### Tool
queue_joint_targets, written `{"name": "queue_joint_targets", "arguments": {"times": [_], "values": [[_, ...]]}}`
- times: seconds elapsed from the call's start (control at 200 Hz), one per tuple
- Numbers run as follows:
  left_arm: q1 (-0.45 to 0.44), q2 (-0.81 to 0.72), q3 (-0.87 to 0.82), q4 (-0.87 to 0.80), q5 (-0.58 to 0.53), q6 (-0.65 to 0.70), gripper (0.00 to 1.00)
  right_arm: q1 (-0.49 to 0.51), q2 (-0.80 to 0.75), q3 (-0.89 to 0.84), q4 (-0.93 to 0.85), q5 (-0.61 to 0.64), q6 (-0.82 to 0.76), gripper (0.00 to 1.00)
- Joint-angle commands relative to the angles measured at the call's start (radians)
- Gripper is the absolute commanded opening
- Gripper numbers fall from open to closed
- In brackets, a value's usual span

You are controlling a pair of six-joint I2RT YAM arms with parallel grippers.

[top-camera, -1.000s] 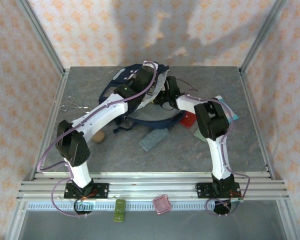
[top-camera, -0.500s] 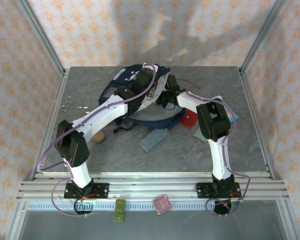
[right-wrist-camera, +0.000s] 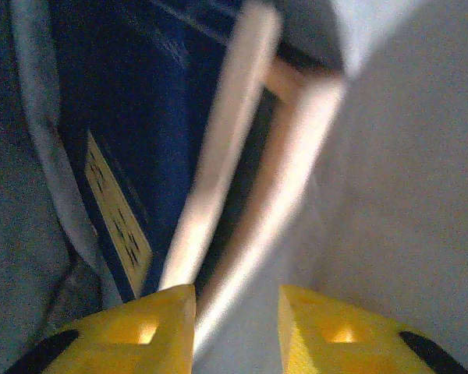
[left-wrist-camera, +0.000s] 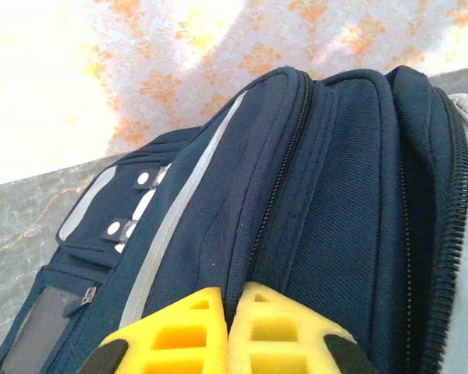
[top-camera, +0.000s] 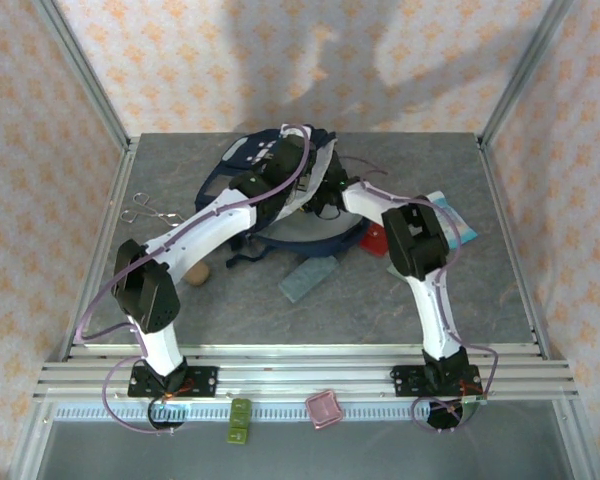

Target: Pack books, pencil case, and school supplies into a backpack

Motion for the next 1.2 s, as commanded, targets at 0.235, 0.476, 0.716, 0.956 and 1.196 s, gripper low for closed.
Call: {"name": "queue_joint_targets", "arguments": {"times": [0.235, 0.476, 0.716, 0.956, 1.196], "values": [[0.047, 0.178, 0.268, -0.033, -0.073, -0.248, 0.00, -0.017, -0.576, -0.459, -0.092, 0.299, -0.168, 0.35], [0.040, 0.306, 0.369, 0.003, -0.033, -0.444, 0.00, -0.003, -0.790, -0.684, -0.050, 0.351, -0.151, 0.34], [0.041, 0.460, 0.594, -0.093, 0.119, -0.463, 0.47, 0.078, -0.773, -0.721, -0.031, 0.376, -0.175, 0.33], [0.061, 0.092, 0.039, 0.135, 0.209, -0.458, 0.68, 0.153, -0.699, -0.699, 0.026, 0.364, -0.186, 0.34], [0.179, -0.282, -0.564, 0.291, 0.286, -0.569, 0.76, 0.212, -0.608, -0.623, 0.046, 0.357, -0.211, 0.35]]}}
